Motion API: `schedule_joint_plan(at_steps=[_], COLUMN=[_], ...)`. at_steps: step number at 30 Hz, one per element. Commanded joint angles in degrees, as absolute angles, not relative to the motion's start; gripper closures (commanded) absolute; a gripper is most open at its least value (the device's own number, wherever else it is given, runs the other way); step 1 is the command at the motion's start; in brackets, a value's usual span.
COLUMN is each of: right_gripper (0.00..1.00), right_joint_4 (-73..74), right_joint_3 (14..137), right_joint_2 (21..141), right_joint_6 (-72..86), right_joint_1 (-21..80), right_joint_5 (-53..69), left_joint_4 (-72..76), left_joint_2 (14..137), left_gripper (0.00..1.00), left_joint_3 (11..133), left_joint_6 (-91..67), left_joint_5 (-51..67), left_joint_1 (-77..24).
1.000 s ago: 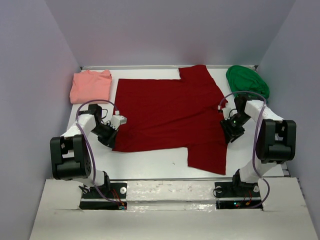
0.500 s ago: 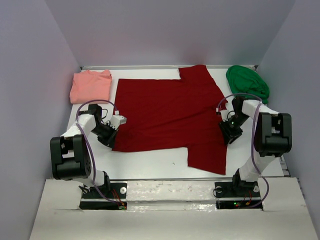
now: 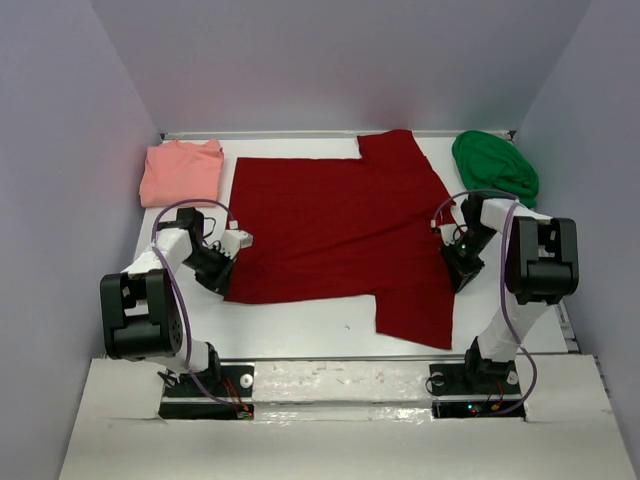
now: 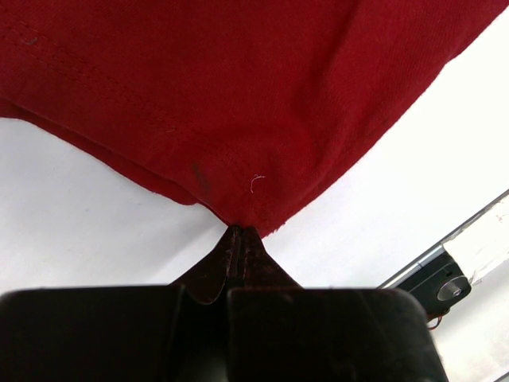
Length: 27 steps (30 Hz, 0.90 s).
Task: Fold and stack the t-shirts
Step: Grap the side of the flattened tshirt closest away from the robot with both arms, then fold the flattened tshirt in 1/3 of the way
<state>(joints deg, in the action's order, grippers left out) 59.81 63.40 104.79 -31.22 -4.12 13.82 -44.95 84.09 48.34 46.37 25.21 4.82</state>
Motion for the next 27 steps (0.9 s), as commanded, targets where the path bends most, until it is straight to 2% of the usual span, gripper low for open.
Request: schedule_joint_plan(at_steps=[1,4,8,14,22,27], right_gripper=[0.93,1.0,1.0,1.0,1.0,1.0], right_joint_4=[57.2,57.7,58.4,62.2,70.1,71.8], right_joint_3=[64.2,64.5,64.4,65.0,70.7,72.9], right_joint_2=[105.6,105.2,104.3,96.5,86.9,85.5], right_joint_6=[-31.9,-31.9,-32.1,-33.1,-33.5,-33.7], right_joint_1=[-4.2,-4.2,-4.2,-4.2,-4.2,-4.2], right_joint_5=[14.8,15.3,14.4,12.9,13.4,12.7], left_joint_4=[-45.9,-45.8,-45.9,-46.5,-53.0,-54.4], left_joint_2=[83.4,83.2,82.6,78.4,72.9,71.0], left_gripper=[1.0,1.0,1.0,1.0,1.0,1.0], left_joint_3=[47.7,47.8,47.8,49.8,60.8,66.1], left_joint_6=[46.2,46.2,46.1,45.2,44.7,44.2], left_joint_5=[25.1,25.1,25.1,24.6,25.0,24.2], left_joint_1=[4.3,4.2,4.2,4.2,4.1,4.1])
